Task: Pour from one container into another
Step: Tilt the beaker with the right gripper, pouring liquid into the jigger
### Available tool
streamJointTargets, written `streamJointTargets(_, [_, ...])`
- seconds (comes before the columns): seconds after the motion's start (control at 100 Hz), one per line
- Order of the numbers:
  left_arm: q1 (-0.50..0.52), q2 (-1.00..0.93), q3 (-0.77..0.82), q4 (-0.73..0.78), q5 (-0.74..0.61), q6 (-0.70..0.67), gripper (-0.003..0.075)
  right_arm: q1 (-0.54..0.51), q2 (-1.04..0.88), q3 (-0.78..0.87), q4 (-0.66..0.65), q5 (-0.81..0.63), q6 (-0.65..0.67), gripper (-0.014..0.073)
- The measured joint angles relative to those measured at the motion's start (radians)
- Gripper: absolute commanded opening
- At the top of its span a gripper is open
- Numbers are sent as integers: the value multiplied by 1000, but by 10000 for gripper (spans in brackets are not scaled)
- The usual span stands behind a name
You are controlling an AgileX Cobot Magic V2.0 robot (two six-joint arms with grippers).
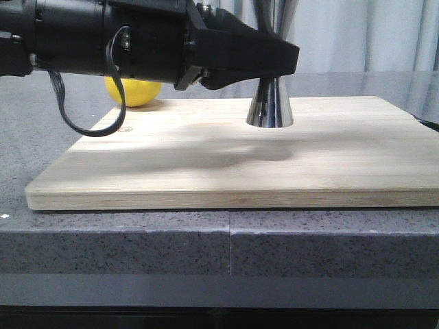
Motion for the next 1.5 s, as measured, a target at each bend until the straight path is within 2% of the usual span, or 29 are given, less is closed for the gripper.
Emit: streamJointTargets(1.5, [0, 0, 0, 0, 2, 0, 38, 0, 0, 0, -235, 7, -1, 302])
